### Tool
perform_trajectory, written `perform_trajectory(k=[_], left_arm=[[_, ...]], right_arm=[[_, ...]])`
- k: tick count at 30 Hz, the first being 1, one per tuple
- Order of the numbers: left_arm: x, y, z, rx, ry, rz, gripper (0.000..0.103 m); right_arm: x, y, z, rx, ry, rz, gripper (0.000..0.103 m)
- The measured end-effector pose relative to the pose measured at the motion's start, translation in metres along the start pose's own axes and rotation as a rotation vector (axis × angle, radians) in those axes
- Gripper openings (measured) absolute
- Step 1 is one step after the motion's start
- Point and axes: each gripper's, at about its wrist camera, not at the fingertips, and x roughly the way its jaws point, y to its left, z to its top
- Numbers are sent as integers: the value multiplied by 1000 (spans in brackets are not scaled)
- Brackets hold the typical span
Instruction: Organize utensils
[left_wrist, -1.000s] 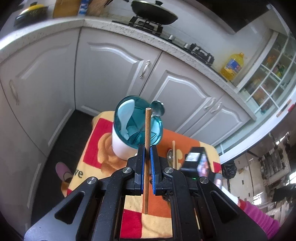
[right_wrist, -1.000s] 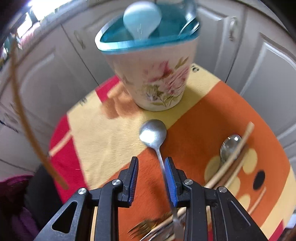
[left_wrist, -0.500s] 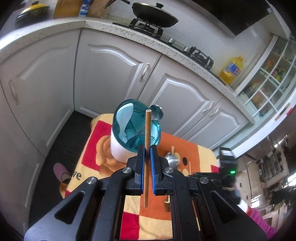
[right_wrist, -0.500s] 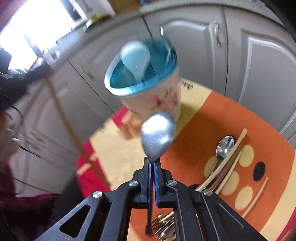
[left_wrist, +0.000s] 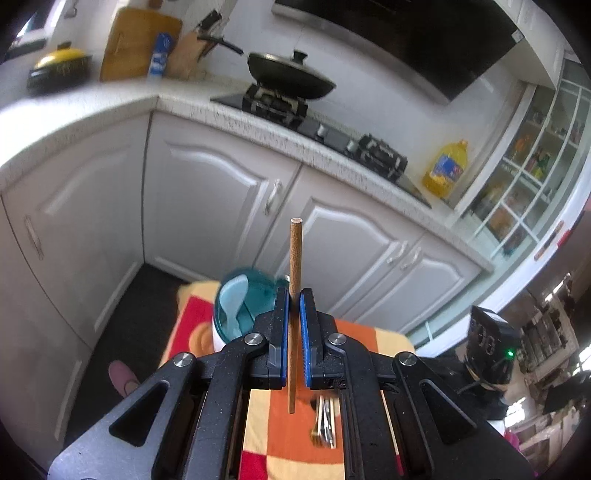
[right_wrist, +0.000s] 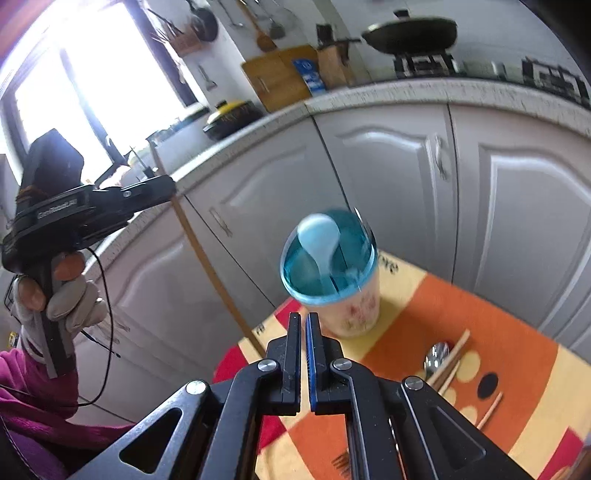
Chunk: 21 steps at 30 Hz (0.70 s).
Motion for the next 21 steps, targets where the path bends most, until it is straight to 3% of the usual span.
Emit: perform_trajectory(k=[6,9,10,11,12,15,21], left_arm=[[1,4,16,-12,-33,8,5],[9,7,10,-23,-19,12,5],[12,8,8,-24,-15,18,5],[14,10,6,-25,-11,22,5],[15,12,4,-25,-10,29,5],[13,22,1,-24,-19,61,5],[-3,54,0,-67,-40,107,5]], right_arm=[[3,8,16,-18,-15,-11,1],[24,5,-2,-30,65,-38,4],[33,4,-10,-29,91,-38,12],[41,3,-19,-25,119,-39,26],[50,4,-27,-28,147,-41,32],[86,22,-57,-136,277,-47,34],[143,62,-86,-404,402,-11,34]])
